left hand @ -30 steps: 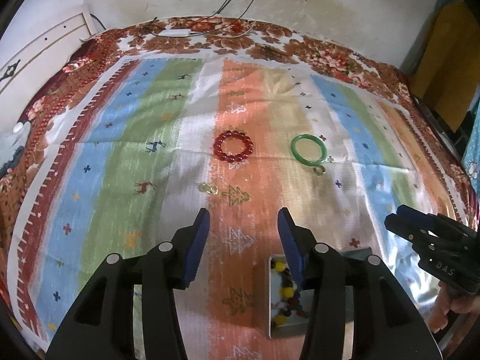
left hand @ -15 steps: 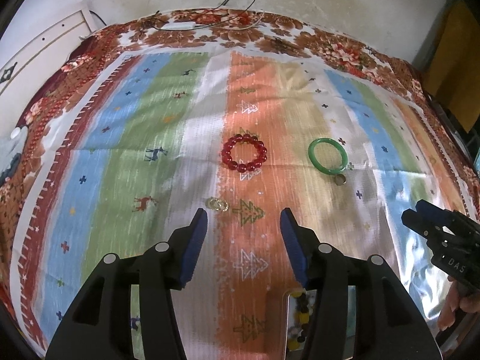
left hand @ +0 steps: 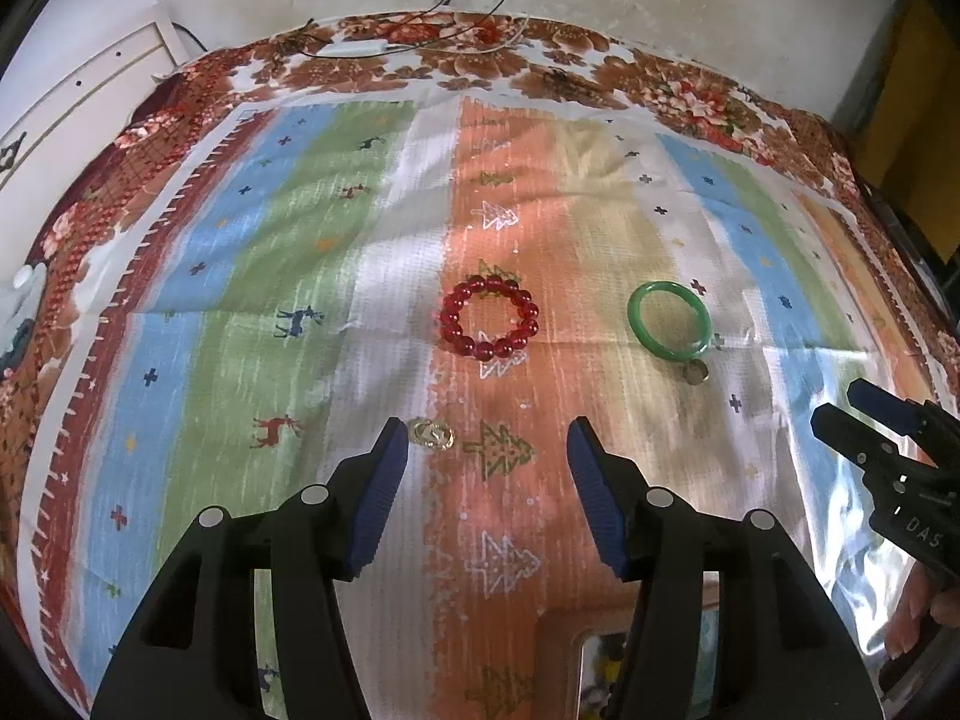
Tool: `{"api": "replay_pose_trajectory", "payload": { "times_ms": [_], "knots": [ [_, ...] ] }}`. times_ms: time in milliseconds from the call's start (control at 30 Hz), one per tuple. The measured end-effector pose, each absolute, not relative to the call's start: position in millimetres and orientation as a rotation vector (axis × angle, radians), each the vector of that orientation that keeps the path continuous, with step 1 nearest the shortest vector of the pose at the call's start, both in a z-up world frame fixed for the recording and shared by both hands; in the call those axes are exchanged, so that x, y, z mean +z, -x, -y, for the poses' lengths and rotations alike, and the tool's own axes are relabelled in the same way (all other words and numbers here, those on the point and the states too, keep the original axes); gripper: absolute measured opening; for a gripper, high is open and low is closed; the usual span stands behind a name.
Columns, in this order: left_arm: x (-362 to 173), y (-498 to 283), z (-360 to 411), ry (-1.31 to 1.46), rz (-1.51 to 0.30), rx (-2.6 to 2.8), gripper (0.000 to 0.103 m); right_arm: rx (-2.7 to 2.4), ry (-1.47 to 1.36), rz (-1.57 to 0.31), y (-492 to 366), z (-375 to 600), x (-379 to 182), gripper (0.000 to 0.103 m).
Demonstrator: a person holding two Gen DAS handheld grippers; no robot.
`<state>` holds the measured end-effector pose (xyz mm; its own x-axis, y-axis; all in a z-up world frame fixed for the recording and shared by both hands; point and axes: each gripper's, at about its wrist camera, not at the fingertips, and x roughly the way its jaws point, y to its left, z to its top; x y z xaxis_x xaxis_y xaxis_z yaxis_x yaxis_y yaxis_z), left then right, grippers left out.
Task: Organize jewelry
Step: 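Move left tool to red bead bracelet while right tool approaches green bangle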
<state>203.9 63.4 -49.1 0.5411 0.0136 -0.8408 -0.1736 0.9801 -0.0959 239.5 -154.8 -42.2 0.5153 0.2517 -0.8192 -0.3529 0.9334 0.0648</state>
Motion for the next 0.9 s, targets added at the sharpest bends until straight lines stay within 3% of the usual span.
{"api": "replay_pose_trajectory", "payload": {
  "times_ms": [167, 667, 900],
  "knots": [
    [-51.2, -212.2, -62.4, 0.163, -0.993, 0.116, 0.060, 0.361, 0.109, -0.959, -246.9, 153.7, -44.9, 0.060],
    [-62.1, -241.4, -70.5, 0.162, -0.989, 0.139, 0.074, 0.335, 0.050, -0.982, -278.4, 155.3, -57.6, 0.074],
    [-70.0, -251.9, -77.7, 0.187, -0.999, 0.144, 0.075, 0.322, 0.052, -0.988, -293.1, 152.2, -63.6, 0.077]
  ]
}}
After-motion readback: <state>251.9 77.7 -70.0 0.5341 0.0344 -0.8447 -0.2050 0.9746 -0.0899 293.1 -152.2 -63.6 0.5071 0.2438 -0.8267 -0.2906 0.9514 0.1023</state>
